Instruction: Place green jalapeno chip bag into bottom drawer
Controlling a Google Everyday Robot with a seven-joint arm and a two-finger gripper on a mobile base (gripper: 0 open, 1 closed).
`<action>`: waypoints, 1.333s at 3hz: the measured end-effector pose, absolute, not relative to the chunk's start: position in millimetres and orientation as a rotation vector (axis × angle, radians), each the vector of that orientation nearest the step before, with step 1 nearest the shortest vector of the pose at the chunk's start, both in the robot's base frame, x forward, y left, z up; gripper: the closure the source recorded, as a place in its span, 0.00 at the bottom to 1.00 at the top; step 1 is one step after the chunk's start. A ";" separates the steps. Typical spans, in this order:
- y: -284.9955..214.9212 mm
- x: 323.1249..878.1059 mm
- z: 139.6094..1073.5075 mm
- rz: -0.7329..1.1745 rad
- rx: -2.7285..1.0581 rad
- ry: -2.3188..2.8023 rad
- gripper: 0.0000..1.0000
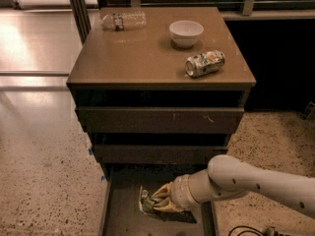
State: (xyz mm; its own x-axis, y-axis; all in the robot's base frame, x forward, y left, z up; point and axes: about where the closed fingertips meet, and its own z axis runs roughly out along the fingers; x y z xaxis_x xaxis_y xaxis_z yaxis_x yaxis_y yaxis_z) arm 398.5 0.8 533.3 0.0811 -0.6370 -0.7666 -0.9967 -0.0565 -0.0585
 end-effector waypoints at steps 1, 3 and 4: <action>0.8 398.4 533.2 0.765 -1.760 1.618 1.00; 14.3 391.2 396.5 0.749 -1.640 1.691 1.00; 36.2 389.0 324.2 0.762 -1.579 1.738 1.00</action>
Offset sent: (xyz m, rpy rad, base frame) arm -0.0131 -0.0045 -0.1241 0.0159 0.0000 -0.1443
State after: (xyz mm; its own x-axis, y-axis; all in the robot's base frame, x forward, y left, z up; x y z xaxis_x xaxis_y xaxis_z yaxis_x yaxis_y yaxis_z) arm 389.0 36.2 324.2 -0.0531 -0.6100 -0.7906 -0.9948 0.1010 -0.0111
